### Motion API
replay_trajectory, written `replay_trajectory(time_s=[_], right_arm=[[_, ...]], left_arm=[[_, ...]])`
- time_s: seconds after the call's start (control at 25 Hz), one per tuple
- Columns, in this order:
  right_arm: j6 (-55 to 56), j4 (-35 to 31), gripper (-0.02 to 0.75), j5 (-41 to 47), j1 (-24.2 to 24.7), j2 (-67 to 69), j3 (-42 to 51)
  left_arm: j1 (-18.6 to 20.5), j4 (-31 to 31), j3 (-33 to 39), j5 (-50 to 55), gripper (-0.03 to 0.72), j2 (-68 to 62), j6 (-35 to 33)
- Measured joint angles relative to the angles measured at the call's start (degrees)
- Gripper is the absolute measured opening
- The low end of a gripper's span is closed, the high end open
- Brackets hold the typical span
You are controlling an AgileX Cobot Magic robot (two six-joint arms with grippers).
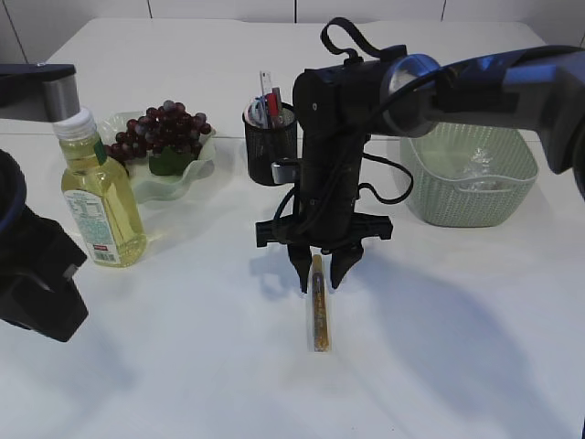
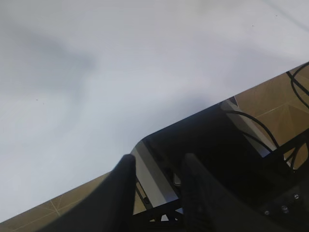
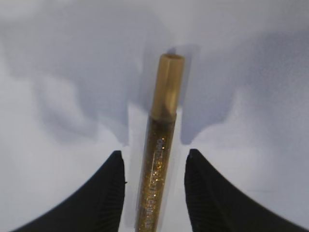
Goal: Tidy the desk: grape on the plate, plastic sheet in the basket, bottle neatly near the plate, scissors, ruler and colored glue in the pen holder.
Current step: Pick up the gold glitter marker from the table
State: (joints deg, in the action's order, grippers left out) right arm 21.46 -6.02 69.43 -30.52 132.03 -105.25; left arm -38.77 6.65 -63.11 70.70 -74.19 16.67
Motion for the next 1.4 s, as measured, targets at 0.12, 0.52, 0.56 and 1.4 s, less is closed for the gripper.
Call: replay_trajectory(time_s=[0.12,0.52,0.56,1.4], right_arm=[[0.0,0.0,0.334,0.0,0.0,0.4,0.0],[-0.7,-0.5,0.33,0.0,0.0,1.5,0.0],[-0.8,-0.5,0.33,0.0,0.0,1.6,0.0],[-1.0,-1.3,0.169,0.1,0.0,2.6,-0.3]], left_arm=[[0.0,0.0,0.0,0.0,0.239,0.0,-0.1],[0.0,-0.1,0.0,0.0,0.239,0.0,-0.1],[0.0,-0.1,0.0,0.0,0.239,0.0,-0.1],[0.0,-0.2,0.0,0.0,0.239,0.0,-0.2]])
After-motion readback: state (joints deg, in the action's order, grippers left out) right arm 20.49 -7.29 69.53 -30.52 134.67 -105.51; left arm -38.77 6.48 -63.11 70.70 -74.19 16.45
